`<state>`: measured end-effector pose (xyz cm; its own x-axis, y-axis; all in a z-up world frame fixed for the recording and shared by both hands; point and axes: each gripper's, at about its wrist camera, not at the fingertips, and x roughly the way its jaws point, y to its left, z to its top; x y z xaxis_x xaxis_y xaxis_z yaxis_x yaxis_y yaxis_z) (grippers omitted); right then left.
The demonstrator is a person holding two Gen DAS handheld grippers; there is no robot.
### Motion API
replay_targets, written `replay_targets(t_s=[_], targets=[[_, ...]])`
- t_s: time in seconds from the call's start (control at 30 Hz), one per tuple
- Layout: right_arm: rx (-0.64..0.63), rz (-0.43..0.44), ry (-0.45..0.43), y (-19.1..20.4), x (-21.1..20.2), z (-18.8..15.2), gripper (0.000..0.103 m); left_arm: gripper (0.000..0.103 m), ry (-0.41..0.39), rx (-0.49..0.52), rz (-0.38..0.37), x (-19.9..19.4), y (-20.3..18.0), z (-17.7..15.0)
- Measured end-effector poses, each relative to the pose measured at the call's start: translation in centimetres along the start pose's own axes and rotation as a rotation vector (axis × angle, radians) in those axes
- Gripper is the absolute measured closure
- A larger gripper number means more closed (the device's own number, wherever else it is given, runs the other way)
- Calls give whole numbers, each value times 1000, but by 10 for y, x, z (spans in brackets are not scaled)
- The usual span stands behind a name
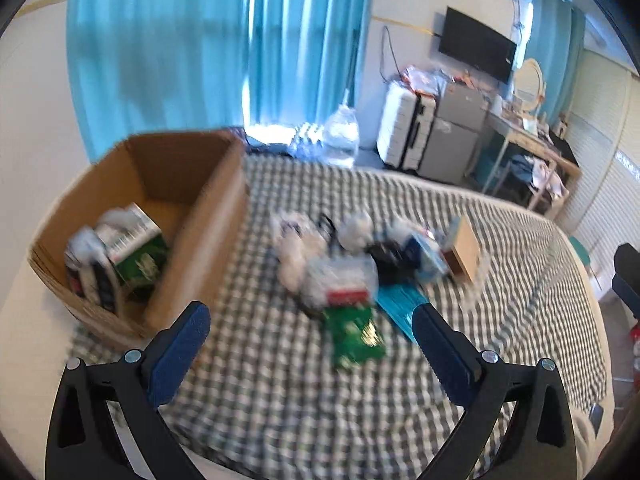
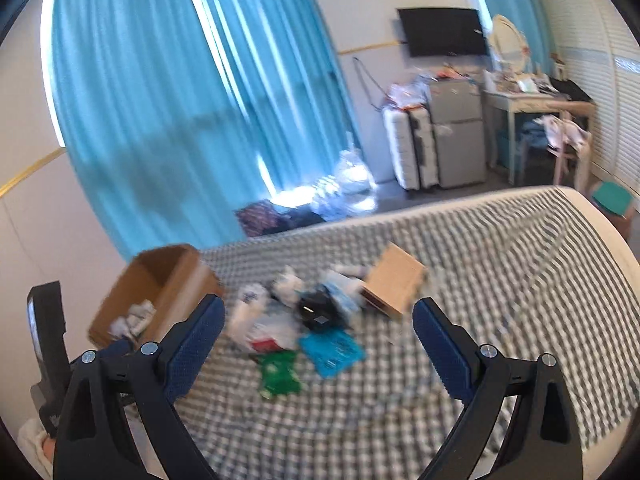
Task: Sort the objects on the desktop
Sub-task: 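Open both tools to drop the tape roll and tube into the box, then grasp the blue blister pack with the right tool while the left grasps the fork container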
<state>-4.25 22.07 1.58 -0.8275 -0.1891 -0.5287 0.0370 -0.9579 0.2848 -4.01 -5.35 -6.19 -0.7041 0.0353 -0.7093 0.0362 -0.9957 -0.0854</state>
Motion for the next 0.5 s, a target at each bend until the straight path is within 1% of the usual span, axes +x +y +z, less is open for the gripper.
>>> replay_targets(t_s=[0.1,0.13,0.2,0.23,0.37,0.5], targets=[[17,-16,29,-16,8,-9,7,0,44,26,-10,18,-21,-12],[31,-12,31,-21,12,-10,7,0,57,29,-20,23,-23,-15],[49,3,37,-30,17,-16,7,0,85,37,-67,34,-29,-18],[54,3,39,-33,21,-18,7,0,88,40,-72,37,-31,-21],[51,-12,66,-43,43,-28,7,0,116,57,-64,57,-34,-25],[83,-4,105,-57,66,-37,7,0,141,44,-55,80,-29,-23]])
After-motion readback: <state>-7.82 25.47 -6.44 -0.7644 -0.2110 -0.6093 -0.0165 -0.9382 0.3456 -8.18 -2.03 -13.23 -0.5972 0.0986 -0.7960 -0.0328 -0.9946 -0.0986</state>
